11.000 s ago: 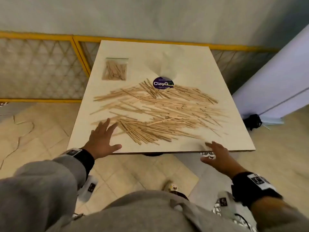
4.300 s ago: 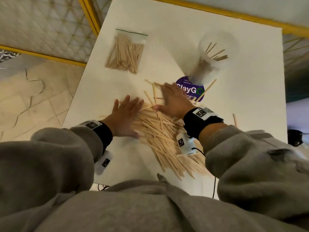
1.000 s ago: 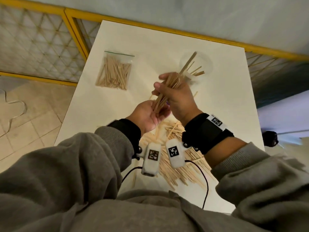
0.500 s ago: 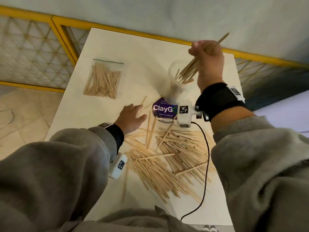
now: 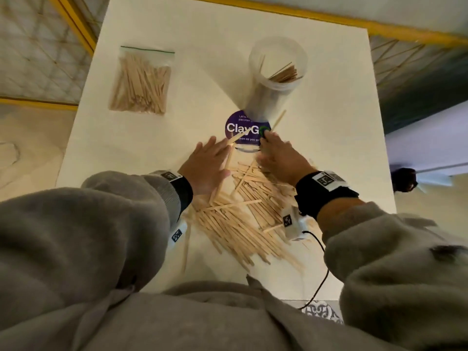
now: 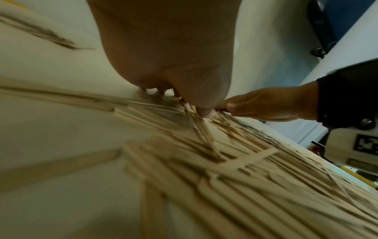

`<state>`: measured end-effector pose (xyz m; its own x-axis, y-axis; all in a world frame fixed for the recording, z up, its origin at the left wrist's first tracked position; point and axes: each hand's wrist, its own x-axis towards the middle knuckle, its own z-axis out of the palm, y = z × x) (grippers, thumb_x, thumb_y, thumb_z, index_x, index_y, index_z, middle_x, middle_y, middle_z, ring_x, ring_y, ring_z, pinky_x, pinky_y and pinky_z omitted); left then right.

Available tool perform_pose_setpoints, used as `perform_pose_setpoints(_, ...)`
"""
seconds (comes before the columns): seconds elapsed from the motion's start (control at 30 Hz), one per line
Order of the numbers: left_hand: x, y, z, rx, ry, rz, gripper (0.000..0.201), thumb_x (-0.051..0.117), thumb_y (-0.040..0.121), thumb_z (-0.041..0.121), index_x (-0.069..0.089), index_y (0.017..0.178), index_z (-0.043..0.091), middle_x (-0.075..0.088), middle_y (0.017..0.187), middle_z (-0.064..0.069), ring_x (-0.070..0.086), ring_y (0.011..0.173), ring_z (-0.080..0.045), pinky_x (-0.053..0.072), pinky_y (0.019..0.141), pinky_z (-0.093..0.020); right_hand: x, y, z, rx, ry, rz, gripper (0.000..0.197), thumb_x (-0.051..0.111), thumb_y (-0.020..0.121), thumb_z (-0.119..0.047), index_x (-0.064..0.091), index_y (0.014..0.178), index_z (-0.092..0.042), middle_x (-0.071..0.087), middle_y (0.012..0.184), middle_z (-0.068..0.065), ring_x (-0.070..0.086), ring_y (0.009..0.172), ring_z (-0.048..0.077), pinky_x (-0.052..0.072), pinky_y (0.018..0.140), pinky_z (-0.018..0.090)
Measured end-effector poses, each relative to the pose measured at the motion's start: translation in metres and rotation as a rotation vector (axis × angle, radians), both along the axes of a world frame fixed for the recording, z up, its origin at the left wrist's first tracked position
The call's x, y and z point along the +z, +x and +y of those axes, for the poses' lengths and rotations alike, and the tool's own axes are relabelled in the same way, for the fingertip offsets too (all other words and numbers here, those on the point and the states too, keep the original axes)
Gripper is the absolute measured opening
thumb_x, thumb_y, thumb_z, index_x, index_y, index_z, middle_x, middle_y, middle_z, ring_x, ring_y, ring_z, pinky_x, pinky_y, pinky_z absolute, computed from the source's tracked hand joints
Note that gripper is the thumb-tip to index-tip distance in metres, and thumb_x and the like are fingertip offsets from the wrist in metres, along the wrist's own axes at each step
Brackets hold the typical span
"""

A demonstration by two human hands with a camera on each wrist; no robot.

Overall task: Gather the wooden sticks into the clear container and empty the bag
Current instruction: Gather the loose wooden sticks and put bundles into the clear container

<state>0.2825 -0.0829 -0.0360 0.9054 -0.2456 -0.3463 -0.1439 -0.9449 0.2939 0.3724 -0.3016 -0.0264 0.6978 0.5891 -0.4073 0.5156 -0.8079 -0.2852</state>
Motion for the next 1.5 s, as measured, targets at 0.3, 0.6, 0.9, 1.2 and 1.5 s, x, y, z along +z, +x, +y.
perform_pose_setpoints(0.3,0.017,-0.058,0.013,-0.015,-0.205,0.157,0.086,0.029,0.088,0.065,0.004,0.15,0.011,0.004,0.16,-0.005,-0.004,0.147,-0.021,0.003,0.119,-0.039,0.005,-0.068,-0.007,-0.188,0.155,-0.019,0.055,0.04,0.097,-0.047,0.041,0.139,-0.011,0.041,0.148,0.014,0.038,0.133,0.038,0.034,0.108,0.045)
perform_pose_setpoints(0.6,-0.006,-0.124,0.087,-0.11,0.113,0.207,0.14,0.038,0.034,0.099,-0.029,0.141,0.037,-0.041,0.148,0.001,-0.038,0.135,-0.031,-0.015,0.106,-0.063,0.004,-0.053,-0.129,-0.624,0.054,0.057,0.103,0.049,0.074,-0.072,0.012,0.152,-0.016,0.004,0.163,0.011,-0.003,0.149,0.034,0.002,0.118,0.058)
perform_pose_setpoints(0.9,-0.009,-0.076,0.009,0.035,-0.025,-0.015,0.127,0.043,0.054,0.092,-0.013,0.148,0.026,-0.007,0.16,-0.005,-0.008,0.145,-0.036,-0.002,0.109,-0.066,0.0,-0.083,-0.05,-0.369,0.067,0.058,0.128,0.072,0.064,-0.068,-0.005,0.153,-0.019,-0.005,0.162,0.01,-0.01,0.148,0.034,-0.009,0.116,0.053)
perform_pose_setpoints(1.2,0.018,-0.027,-0.006,0.049,0.11,-0.152,0.072,0.067,0.078,0.045,0.043,0.136,0.009,0.052,0.122,-0.016,0.046,0.111,-0.036,0.039,0.09,-0.046,0.011,-0.054,-0.02,-0.303,0.023,-0.099,0.053,0.064,0.083,-0.031,0.048,0.129,-0.009,0.051,0.126,0.015,0.045,0.116,0.034,0.042,0.095,0.045)
perform_pose_setpoints(1.5,0.017,-0.017,-0.01,0.158,0.025,-0.132,0.053,0.07,0.08,0.027,0.046,0.124,0.008,0.054,0.12,-0.015,0.05,0.108,-0.035,0.039,0.09,-0.047,0.015,-0.042,-0.01,-0.235,-0.061,-0.002,0.03,0.052,0.091,-0.023,0.047,0.117,-0.008,0.052,0.117,0.016,0.05,0.107,0.033,0.043,0.085,0.041)
